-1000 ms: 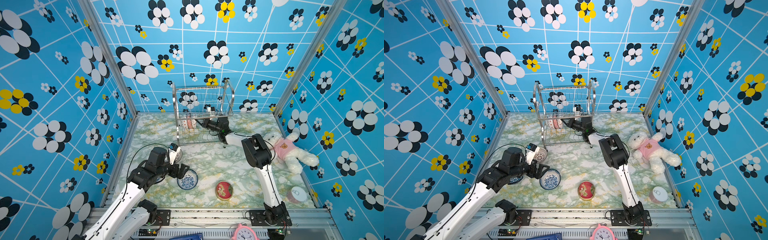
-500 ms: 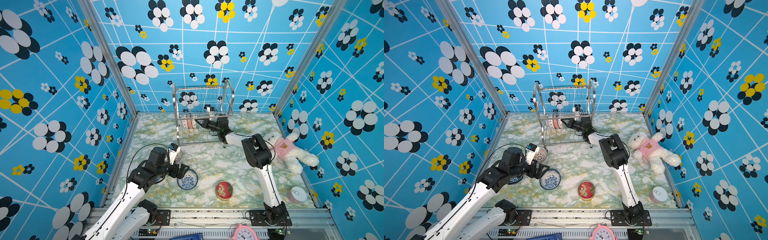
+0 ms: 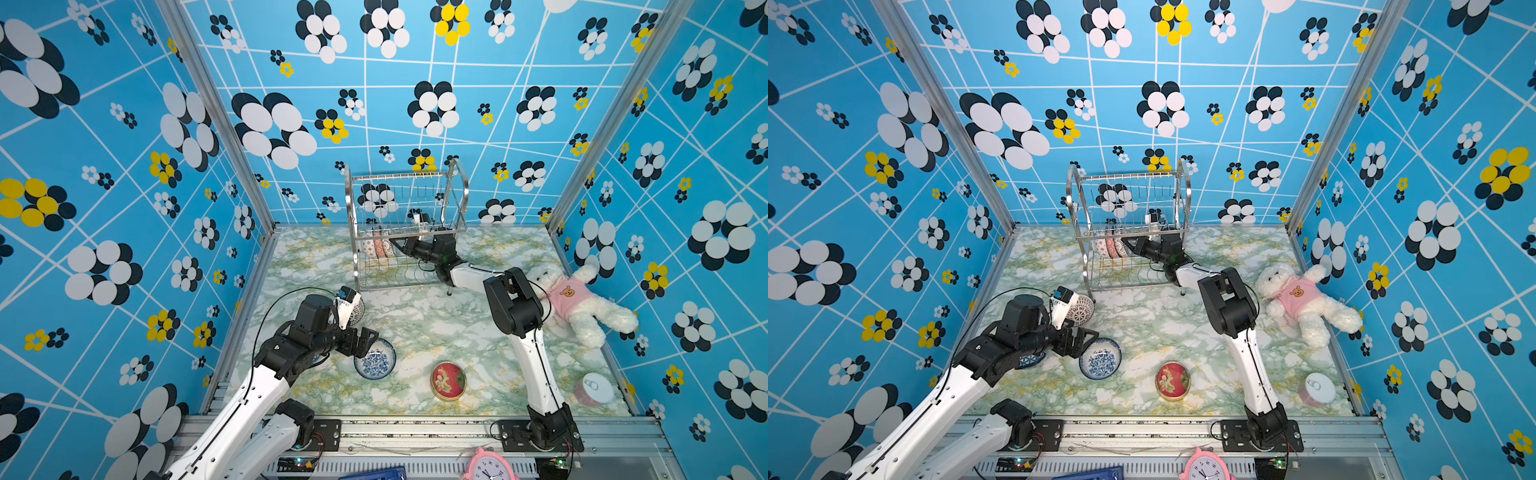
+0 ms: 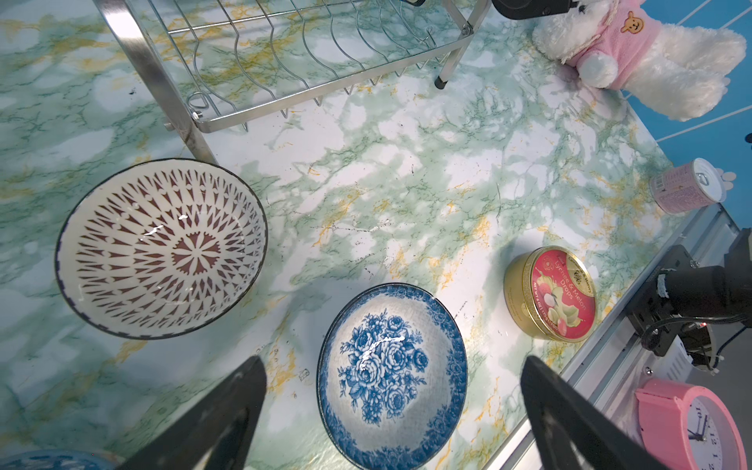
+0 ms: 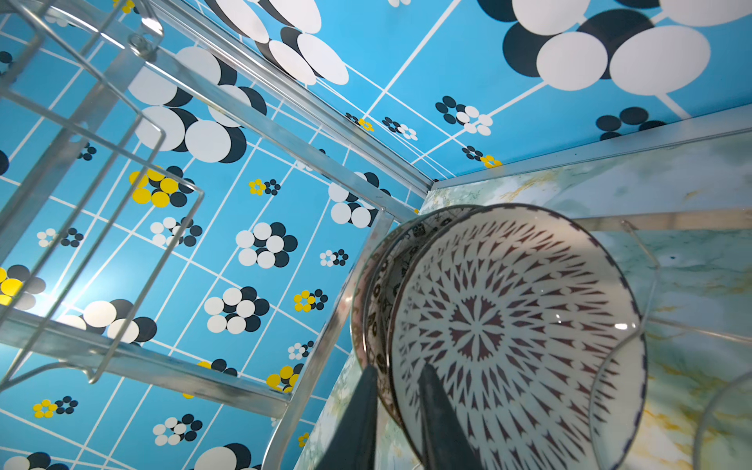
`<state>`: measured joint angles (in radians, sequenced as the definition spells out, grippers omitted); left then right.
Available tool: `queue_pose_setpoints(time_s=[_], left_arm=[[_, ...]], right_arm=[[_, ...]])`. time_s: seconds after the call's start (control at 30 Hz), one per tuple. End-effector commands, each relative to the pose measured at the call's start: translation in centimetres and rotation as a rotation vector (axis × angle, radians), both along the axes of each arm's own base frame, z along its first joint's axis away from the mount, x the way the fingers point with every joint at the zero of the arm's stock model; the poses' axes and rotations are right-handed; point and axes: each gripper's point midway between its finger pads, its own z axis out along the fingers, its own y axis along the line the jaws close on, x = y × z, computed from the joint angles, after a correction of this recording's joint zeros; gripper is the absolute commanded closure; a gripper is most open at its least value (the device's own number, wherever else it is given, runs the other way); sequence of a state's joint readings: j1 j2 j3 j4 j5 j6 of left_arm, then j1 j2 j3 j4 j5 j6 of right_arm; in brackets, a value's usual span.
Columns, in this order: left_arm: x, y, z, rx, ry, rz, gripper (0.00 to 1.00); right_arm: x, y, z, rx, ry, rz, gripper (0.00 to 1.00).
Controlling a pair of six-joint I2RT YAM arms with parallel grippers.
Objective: Load bowls into a dish rack
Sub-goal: Place the bowl in the dish rack.
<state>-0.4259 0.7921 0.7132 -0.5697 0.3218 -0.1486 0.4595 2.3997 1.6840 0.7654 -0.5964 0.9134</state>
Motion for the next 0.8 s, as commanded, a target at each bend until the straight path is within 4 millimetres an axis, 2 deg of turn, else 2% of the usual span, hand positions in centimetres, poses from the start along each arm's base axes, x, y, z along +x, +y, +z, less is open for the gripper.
queue_pose_setpoints(time_s=[0.0, 0.27, 0.33, 0.67, 0.73, 0.77], left_arm=[[0.1, 0.3, 0.5, 0.008, -0.041, 0.008, 0.01], [0.5, 1.2, 0.9, 0.034, -0.066, 0.05, 0.01], [0.6, 1.4, 0.9, 0.042, -0.069, 0.059, 0.01], [0.7, 2.7, 1.6, 0.063, -0.099, 0.122, 0.01], [0.8, 2.9, 1.6, 0.066, -0.102, 0.132, 0.01], [0.8, 3.0, 1.7, 0.067, -0.102, 0.135, 0.01]], right_arm=[[0.4, -0.4, 2.9, 0.029, -0.043, -0.031, 0.74], [-0.8, -0.8, 3.9, 0.044, -0.047, -0.051, 0.65], [-1.6, -0.8, 2.8, 0.026, -0.019, -0.042, 0.64], [-5.0, -1.0, 2.6, -0.017, -0.012, 0.015, 0.58], [-5.5, -1.1, 1.5, -0.033, 0.005, 0.022, 0.57], [-5.9, -1.2, 3.2, -0.021, -0.023, 0.024, 0.56]])
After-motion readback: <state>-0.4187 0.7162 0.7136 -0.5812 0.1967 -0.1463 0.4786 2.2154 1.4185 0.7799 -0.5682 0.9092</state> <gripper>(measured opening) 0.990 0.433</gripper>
